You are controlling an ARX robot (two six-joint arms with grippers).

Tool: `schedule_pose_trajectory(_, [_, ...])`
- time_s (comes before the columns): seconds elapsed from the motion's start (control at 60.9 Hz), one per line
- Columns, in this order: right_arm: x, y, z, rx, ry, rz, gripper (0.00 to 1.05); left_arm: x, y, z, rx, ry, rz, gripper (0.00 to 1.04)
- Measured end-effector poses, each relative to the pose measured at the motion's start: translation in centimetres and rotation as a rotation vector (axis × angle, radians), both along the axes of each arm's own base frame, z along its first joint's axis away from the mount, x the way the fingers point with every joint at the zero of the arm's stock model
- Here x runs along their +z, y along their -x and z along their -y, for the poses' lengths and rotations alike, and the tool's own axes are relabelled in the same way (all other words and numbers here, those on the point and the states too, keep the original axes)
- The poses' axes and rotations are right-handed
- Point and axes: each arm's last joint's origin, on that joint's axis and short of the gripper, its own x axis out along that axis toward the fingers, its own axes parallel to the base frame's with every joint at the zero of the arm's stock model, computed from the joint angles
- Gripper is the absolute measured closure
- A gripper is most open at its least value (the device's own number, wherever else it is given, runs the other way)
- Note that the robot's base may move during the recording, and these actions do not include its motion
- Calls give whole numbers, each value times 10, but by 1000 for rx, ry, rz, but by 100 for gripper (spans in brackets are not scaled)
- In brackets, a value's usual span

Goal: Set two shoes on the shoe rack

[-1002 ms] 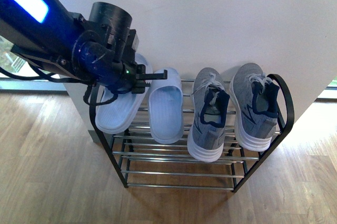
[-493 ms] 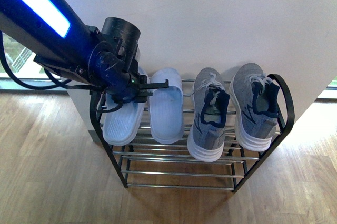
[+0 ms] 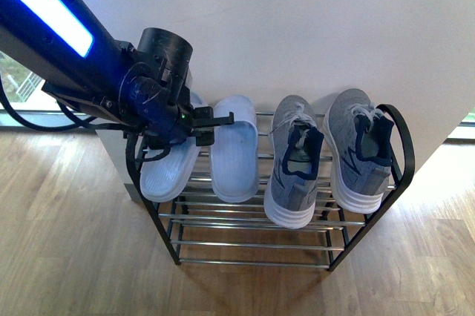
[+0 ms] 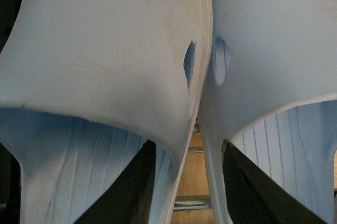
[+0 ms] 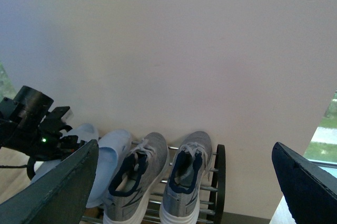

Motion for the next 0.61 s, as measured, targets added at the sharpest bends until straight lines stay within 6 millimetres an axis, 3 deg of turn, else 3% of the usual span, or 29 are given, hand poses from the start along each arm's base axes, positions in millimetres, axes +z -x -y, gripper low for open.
schedule_pose_trajectory(0.148, [0,0,0,0,0,0,9,20,9,-4,31,2,31,38])
schedule_pose_trajectory(0.345, [0,0,0,0,0,0,9,83,25,-17,92,15,163,9])
schedule_pose_trajectory(0.608, [0,0,0,0,0,0,9,152,77,-60,229,-27,319,9])
